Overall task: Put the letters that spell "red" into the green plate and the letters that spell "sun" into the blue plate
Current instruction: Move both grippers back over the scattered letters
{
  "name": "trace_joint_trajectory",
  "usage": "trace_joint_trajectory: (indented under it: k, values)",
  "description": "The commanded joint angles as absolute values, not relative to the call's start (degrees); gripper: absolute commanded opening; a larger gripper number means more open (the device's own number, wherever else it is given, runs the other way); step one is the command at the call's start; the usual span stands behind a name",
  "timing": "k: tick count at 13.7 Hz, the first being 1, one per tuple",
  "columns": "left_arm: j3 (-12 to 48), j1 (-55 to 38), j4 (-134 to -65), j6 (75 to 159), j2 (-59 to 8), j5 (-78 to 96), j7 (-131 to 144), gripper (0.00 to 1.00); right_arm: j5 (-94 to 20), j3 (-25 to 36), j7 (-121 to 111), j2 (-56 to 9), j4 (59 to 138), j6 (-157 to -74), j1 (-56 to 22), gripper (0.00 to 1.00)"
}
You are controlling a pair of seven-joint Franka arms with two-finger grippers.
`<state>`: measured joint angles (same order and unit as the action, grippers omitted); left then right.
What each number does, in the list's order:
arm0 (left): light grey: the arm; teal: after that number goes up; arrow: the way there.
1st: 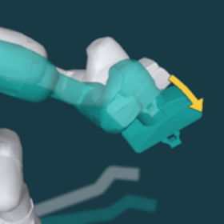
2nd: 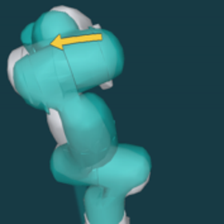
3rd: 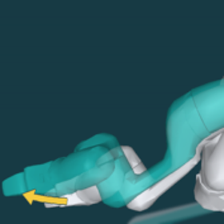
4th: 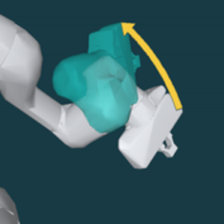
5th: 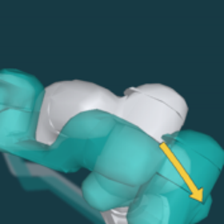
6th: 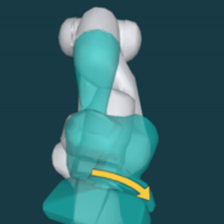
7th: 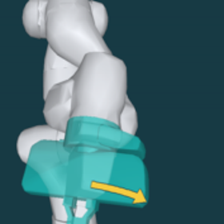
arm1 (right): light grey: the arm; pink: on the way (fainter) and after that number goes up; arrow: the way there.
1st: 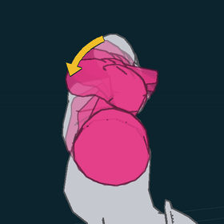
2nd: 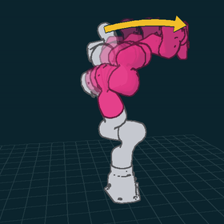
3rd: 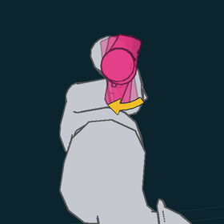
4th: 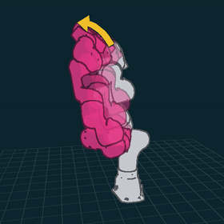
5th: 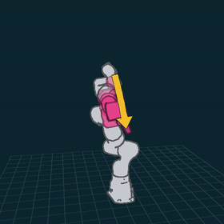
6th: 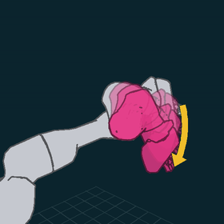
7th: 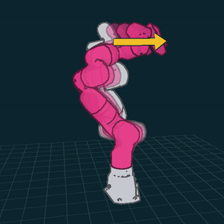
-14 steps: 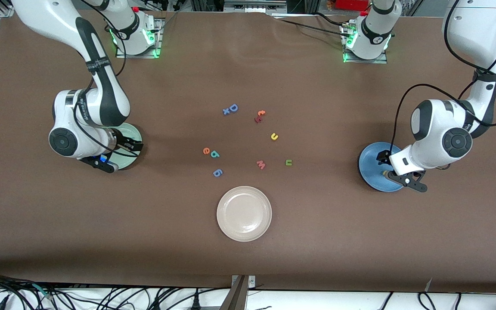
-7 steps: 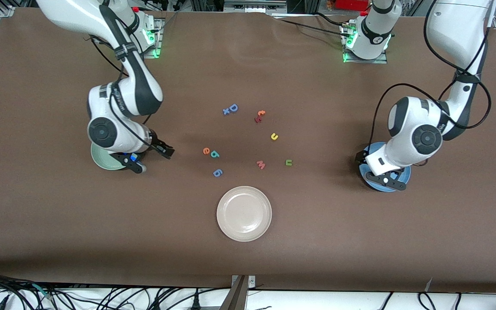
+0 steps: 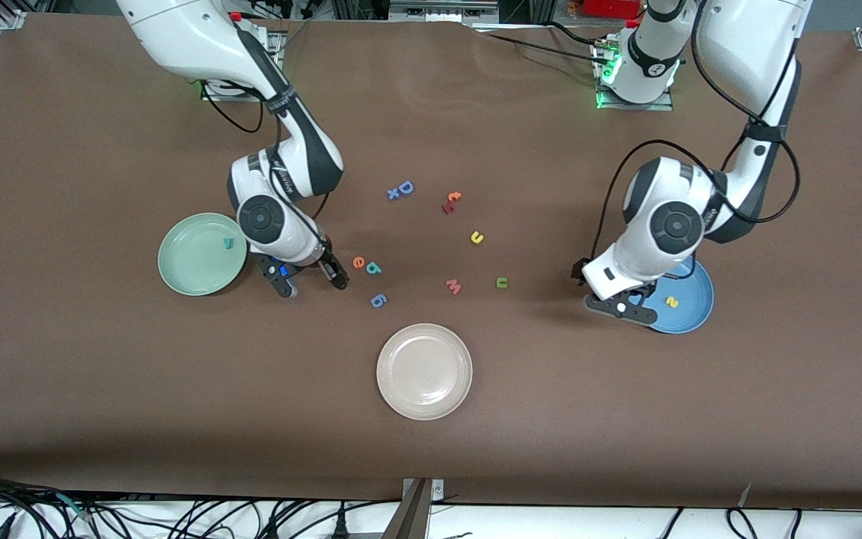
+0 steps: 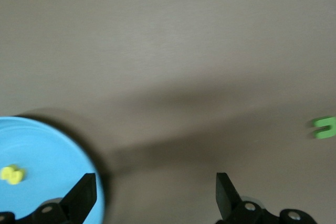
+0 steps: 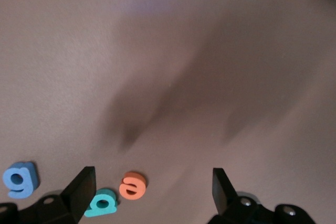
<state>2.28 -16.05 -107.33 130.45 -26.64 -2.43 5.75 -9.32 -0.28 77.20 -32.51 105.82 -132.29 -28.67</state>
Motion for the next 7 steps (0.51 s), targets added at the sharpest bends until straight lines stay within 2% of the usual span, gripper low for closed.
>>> trace_joint_trajectory:
  k: [1,7]
  values:
    - [1.85,-19.41,-102.67,129.73,-30.75,-3.87,12.89,1.0,-11.33,-0.09,82.51,-33.84,104.15,-133.76,-30.14,0.98]
    - [2.02,-23.28,-98.09,130.78,-36.29,-3.87,18.19,1.0,-11.95,0.0,89.03,-35.94,104.24,-139.21,-32.34,0.96]
